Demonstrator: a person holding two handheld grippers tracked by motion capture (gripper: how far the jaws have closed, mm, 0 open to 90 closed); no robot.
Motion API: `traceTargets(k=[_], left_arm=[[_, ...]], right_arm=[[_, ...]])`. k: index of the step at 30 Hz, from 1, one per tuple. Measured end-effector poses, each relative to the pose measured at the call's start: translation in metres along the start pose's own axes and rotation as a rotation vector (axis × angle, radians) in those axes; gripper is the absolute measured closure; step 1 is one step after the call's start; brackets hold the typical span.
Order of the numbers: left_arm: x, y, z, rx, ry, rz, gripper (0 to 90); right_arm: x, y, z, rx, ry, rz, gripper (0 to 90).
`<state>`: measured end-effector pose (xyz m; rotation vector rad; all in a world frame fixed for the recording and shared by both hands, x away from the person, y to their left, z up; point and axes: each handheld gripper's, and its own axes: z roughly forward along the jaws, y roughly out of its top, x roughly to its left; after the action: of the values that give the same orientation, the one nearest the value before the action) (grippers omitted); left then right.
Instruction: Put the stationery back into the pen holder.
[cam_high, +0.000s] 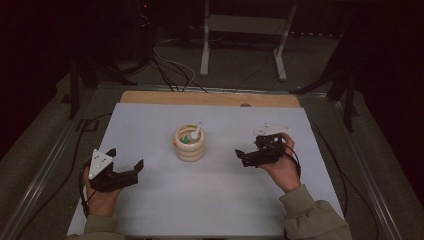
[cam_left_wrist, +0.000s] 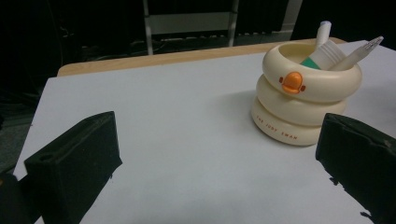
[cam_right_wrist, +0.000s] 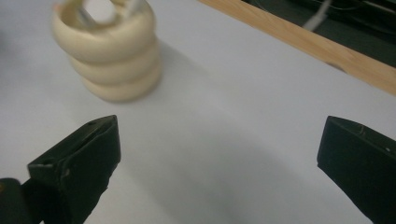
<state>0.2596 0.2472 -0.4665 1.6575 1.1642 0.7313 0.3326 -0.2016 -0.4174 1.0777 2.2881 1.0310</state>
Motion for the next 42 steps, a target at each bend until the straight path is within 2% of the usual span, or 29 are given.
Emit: traceTargets(k=[4,8,11,13,17,24,27,30,35,42], left_arm=[[0.000,0.000,-0.001,-0.008,-0.003,0.001,0.4],[0.002,0.000,-0.001,-0.012,-0.004,-0.005,0.4],[0.002,-0.001,-0.002,-0.019,-0.004,-0.009,0.4],[0.003,-0.001,-0.003,-0.020,-0.005,-0.007,0.4],[0.002,-0.001,-0.004,-0.026,-0.007,-0.004,0.4],[0.001,0.000,-0.005,-0.046,-0.014,0.003,0.4],[0.001,0.000,-0.005,-0.052,-0.018,0.002,0.4],[-0.001,0.000,-0.005,-0.063,-0.027,0.009,0.3],[-0.002,0.001,-0.006,-0.078,-0.037,0.017,0.4],[-0.003,0.001,-0.006,-0.079,-0.036,0.019,0.3]], right_arm=[[-0.004,-0.021,-0.008,-0.024,-0.031,0.022,0.0],[-0.009,-0.039,-0.017,-0.075,-0.039,0.056,0.0],[-0.010,-0.053,-0.023,-0.109,-0.068,0.063,0.0],[-0.012,-0.061,-0.026,-0.123,-0.060,0.079,0.0],[-0.014,-0.073,-0.034,-0.160,-0.080,0.096,0.0],[-0.020,-0.097,-0.037,-0.193,-0.083,0.143,0.0],[-0.021,-0.101,-0.038,-0.207,-0.092,0.142,0.0],[-0.024,-0.105,-0.045,-0.270,-0.089,0.169,0.0],[-0.025,-0.107,-0.051,-0.313,-0.084,0.173,0.0],[-0.030,-0.114,-0.054,-0.333,-0.085,0.208,0.0]])
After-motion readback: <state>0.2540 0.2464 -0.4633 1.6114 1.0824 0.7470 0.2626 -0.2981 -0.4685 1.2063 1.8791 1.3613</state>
